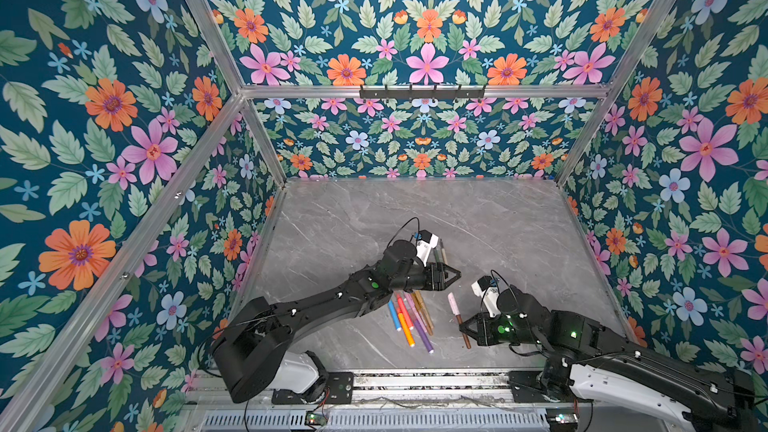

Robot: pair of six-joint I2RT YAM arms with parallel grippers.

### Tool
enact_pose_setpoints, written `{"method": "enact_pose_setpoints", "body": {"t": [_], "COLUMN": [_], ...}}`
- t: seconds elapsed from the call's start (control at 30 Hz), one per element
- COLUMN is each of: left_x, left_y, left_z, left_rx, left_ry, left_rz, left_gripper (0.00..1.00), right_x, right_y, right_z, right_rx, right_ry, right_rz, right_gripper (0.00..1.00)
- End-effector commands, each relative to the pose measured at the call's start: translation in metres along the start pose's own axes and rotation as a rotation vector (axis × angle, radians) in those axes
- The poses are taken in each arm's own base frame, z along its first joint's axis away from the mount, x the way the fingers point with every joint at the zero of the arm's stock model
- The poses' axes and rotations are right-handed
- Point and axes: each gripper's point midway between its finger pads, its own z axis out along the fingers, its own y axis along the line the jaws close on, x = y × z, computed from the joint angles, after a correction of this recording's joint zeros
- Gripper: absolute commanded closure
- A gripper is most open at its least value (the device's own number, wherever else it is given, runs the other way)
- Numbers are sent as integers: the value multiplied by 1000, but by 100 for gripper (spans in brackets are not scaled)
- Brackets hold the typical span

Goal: Open the pen caps
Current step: 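Lift the pink-capped pen toward the left gripper while the left gripper approaches, then close the left gripper on the pink cap of the held pen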

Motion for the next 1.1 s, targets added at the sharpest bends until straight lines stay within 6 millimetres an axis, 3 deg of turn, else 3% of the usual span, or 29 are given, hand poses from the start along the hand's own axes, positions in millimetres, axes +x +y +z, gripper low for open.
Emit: {"method": "enact_pose_setpoints", "body": {"t": [0.0,0.23,0.4,0.63,0.73,0.8,0.83,1.07], "left_x": [-2,1,3,11,13,15,15,14], "left_y": [-12,-29,-46,-51,-55,-59,-61,-69], "left_z": [9,19,22,25,24,24,24,18], "left_rx": [40,116,200,220,235,253,261,278], "left_ry": [-3,17,16,41,49,57,61,49], "left_rz": [2,-20,-36,-34,-30,-25,-23,-6], "left_gripper": [41,43,46,48,63,92,100,100], "right_x": [-6,-27,-36,-41,-41,-42,-43,-47], "right_y": [-22,-22,-19,-13,-13,-12,-11,-11], "right_z": [-14,-35,-37,-31,-30,-30,-31,-41], "right_rx": [119,147,156,145,149,146,144,154], "right_ry": [-55,-138,-138,-128,-127,-130,-131,-164], "right_rz": [-34,-67,-81,-92,-91,-92,-91,-84], "right_gripper": [100,100,100,100,100,100,100,100]}}
